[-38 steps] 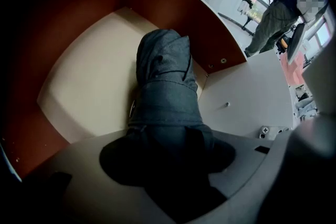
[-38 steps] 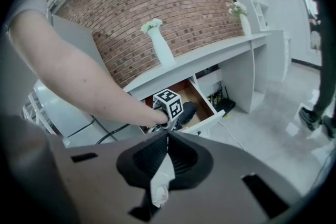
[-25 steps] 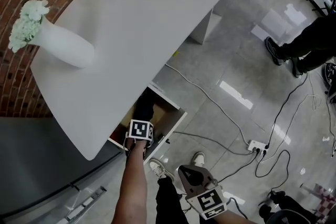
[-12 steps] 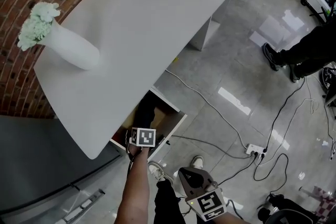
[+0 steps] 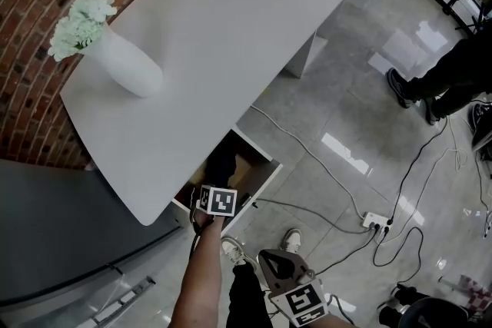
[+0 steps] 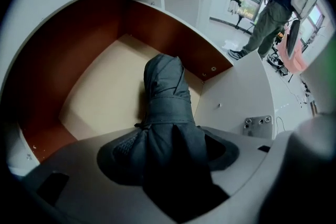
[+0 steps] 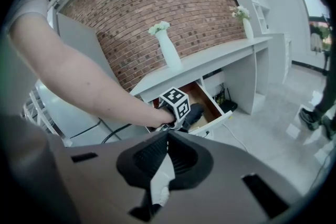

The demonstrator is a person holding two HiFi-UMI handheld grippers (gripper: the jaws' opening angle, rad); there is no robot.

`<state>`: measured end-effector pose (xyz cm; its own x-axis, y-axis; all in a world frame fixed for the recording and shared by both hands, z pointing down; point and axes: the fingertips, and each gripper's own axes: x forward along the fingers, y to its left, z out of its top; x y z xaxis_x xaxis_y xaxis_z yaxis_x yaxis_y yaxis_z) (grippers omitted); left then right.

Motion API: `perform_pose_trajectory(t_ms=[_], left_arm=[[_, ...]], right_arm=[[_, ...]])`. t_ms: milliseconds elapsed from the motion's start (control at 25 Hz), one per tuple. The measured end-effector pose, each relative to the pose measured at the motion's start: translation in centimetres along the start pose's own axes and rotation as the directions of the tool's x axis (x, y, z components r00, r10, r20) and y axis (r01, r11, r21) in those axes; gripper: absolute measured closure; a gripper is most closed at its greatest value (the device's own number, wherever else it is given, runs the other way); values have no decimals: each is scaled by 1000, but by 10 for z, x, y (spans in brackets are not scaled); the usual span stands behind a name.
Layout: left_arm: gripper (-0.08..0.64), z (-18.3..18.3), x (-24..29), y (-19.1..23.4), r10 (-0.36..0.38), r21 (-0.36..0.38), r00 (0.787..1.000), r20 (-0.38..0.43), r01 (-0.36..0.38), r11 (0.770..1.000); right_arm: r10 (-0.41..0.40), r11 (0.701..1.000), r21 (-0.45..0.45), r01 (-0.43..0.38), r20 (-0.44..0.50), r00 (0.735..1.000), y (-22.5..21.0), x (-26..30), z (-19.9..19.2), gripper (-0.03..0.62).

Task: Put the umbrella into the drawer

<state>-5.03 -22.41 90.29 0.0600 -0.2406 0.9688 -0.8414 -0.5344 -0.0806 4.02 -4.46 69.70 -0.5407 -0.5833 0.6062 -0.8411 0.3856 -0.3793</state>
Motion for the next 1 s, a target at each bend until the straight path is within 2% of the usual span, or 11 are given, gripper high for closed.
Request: perform_pose_trajectory(t_ms=[200,400,560,640,720,1000], left_arm=[[255,-3,-4,1,-5,-8,998,55,6,1000],[257,11,-24,1,-4,1,995,97,3,1000],[367,13,-41,0,4,7,997,81,-4,1000],[412,14,-48,-1,8,17,996,89,-10,1000],[487,14,-51,-5,-7,13,995,104,6,1000],[538,7,-56,-4,-22,-10,993,113,23,1000]], right_arm=[[1,1000,-1,-1,-1,1000,7,-1,-2,575],[-2,1000,-7,2,8,1000,12,-2,5,575],[1,1000,-30,0,21,1000,19,-7,19,575],[0,999,-42,1,22,1000,21,-10,24,575],[-5,999,-53,6,23,1000,21,-12,28,575],[-22,995,-102,21,-6,1000,18,-28,28,575]])
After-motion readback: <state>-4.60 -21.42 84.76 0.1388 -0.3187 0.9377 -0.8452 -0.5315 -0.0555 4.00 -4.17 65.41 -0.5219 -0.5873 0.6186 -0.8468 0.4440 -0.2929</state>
